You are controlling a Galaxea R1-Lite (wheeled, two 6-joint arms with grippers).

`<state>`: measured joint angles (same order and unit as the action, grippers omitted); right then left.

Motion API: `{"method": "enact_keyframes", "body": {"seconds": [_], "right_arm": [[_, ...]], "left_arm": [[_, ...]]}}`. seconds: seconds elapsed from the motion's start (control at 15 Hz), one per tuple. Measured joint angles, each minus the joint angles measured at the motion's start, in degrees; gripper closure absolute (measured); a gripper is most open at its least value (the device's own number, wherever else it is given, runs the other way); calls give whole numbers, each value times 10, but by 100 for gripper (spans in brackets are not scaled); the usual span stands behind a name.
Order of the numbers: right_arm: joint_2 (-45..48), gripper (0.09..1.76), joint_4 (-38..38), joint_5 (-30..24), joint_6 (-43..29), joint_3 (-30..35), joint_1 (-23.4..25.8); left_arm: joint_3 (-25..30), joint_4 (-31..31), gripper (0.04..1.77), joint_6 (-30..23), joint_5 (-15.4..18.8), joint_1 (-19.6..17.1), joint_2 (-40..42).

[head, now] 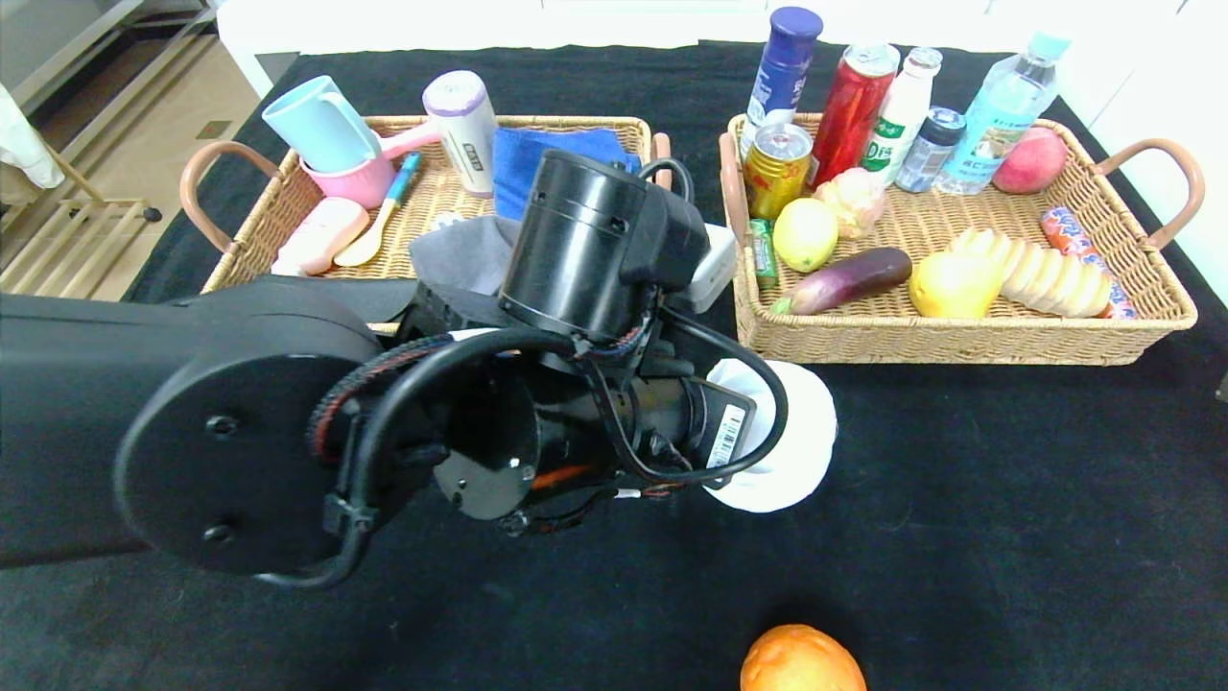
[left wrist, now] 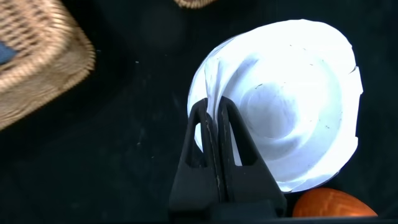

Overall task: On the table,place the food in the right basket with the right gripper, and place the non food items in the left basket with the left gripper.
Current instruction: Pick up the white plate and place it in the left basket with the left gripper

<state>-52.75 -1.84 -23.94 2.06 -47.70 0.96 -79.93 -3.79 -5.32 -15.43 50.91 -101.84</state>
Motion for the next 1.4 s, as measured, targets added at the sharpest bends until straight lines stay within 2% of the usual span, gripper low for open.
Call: {"method": "enact_keyframes", "body": {"seconds": [0.27,0.67,1.2,1.4], "right_arm": [[0,14,0,0,0,1,0],[0,14,0,0,1,4,-8],[0,14,0,0,1,6,-15],[0,14,0,0,1,6,-16]], "left_arm": [[9,-4,170,0,-4,-11,49],[25,0,170,8,-5,-80,116],[38,5,170,11,8,-219,174],[37,5,170,10,51,-297,182]]}}
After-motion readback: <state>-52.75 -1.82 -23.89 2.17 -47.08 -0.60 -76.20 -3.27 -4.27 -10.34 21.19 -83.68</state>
